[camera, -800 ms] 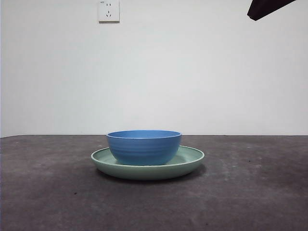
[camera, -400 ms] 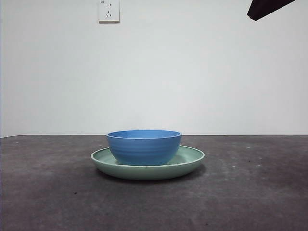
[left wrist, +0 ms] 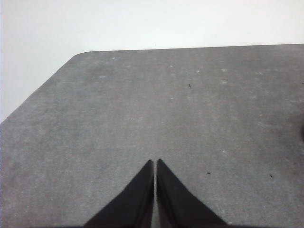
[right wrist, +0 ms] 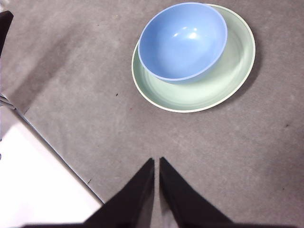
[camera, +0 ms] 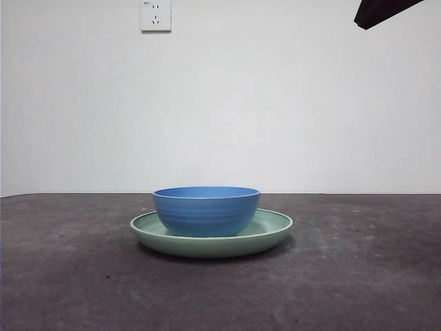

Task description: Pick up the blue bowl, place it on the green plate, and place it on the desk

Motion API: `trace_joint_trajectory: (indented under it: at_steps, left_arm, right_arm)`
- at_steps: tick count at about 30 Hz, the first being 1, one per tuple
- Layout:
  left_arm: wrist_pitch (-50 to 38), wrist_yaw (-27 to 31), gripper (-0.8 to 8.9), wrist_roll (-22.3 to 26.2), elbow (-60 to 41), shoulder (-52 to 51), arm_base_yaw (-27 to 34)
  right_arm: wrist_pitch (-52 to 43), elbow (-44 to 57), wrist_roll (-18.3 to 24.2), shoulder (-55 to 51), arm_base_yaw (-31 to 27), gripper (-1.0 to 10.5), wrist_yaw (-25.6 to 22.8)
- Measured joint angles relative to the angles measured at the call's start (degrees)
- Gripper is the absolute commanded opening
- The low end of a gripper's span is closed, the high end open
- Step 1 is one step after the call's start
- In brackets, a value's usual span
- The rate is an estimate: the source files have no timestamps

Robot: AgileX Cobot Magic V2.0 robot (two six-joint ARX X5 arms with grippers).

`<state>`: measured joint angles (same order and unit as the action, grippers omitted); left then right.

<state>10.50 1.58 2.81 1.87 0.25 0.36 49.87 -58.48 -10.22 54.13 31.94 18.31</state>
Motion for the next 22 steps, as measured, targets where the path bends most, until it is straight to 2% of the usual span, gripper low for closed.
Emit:
trace_joint_trajectory:
  at_steps: [7,11,15,22]
  left_arm:
    - [0.0,0.0,0.09,-0.4,0.0,0.0,0.0]
    - [0.0,0.0,0.09,-0.4,0.0,0.0,0.0]
    - [0.0,0.0,0.09,-0.4,0.0,0.0,0.0]
    - [0.0,0.0,0.09,-0.4,0.0,0.0,0.0]
  right_arm:
    - [-0.8,0.0,1.2,0.0,0.0,0.1,-0.6]
    - [-4.4,0.2,4.0,-0.4,-2.0,0.1,-4.8]
    - [-16.2,5.4,4.6,-5.2,-7.4,0.1,-5.6]
    - [-32.6,21.7,3.9,-19.8,-20.9,0.1,-6.4]
